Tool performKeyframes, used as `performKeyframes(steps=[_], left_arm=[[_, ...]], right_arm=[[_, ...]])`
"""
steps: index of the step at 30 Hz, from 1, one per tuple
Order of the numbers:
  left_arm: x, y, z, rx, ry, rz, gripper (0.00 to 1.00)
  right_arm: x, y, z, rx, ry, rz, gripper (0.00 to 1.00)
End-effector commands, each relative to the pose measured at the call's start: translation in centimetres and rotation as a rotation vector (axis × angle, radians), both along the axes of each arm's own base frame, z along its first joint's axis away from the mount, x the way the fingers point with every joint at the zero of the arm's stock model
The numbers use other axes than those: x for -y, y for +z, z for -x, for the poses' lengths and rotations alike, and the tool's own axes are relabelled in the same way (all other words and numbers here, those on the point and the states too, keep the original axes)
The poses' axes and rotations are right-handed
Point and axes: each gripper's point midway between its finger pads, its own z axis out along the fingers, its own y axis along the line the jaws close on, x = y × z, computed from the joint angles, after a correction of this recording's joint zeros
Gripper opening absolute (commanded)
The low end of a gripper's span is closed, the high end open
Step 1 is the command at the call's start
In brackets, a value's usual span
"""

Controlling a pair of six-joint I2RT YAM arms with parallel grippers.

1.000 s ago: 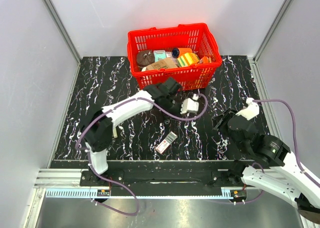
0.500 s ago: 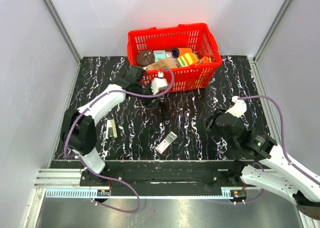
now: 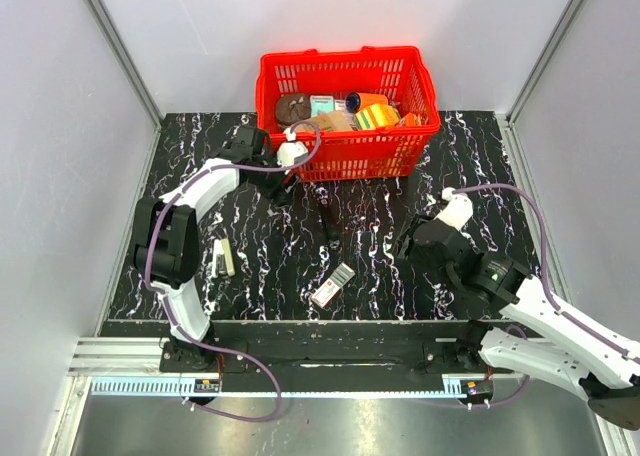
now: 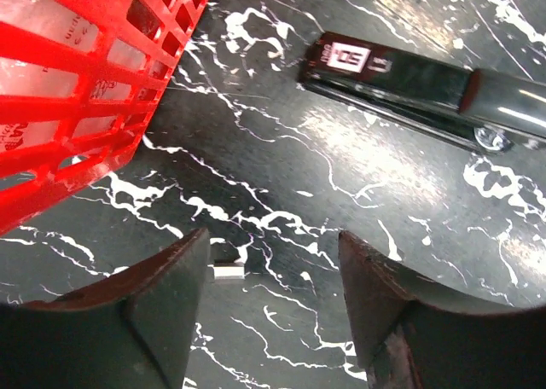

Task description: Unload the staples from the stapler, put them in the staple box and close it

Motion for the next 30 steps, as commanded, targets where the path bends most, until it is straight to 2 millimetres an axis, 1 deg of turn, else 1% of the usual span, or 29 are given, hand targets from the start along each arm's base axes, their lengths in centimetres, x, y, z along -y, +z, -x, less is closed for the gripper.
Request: performKeyframes(steps=[1,3,5,6,9,11,14,17,19,22,23,26,30], left_arm=[[-3.3,-3.5,-1.2,-0.085,0.224,-0.064,0.68],[-4.2,-4.2,-1.4,-0.099,0.275,-0.079,0.7],[-4.9,-3.9,-1.6,-0.102,0.324,-0.07,0.7],[-5.1,-3.3,-1.5,-0.092,0.332,-0.05,0.7],[-5.1,-2.2,0.2,-0.053,0.304,-0.03,0.7],[-5.0,-2.0,1.4,-0.048,0.29,-0.039,0.73],[-5.4,-2.7,3.0,-0.051,0.292,-0.077,0.74],[-5.8,-3.5,3.0,-0.057,0.339,-0.109,0.75],[-5.9,-3.9,2.4,-0.07,0.372,-0.115,0.75],[-5.3,-4.4,1.7,-0.089,0.401,-0.094,0.75],[-5.2,-4.9,1.5,-0.107,0.413,-0.096,0.74],[-5.2,-5.6,0.6,-0.117,0.456,-0.098,0.74],[-4.7,-6.2,0.2,-0.12,0.468,-0.087,0.74]], right_arm=[[-0.6,0.3,-0.7,0.023,0.011,0.002,0.57],[-0.8,0.2,-0.7,0.024,0.011,0.001,0.57],[-0.8,0.0,-0.8,0.023,0.012,0.005,0.57],[-0.9,-0.1,-0.8,0.021,0.012,0.007,0.57],[-1.0,-0.4,-0.9,0.017,0.016,0.012,0.57],[-1.0,-0.6,-0.9,0.015,0.019,0.016,0.57],[-1.2,-0.7,-1.0,0.015,0.023,0.017,0.57],[-1.3,-0.6,-1.0,0.019,0.028,0.006,0.57],[-1.4,-0.5,-1.0,0.021,0.032,0.001,0.57],[-1.4,-0.2,-0.8,0.029,0.036,-0.013,0.57],[-1.3,-0.3,-0.8,0.028,0.036,-0.012,0.56],[-1.1,-0.2,-0.6,0.034,0.034,-0.018,0.56],[-1.1,-0.5,-0.6,0.041,0.038,-0.023,0.55]])
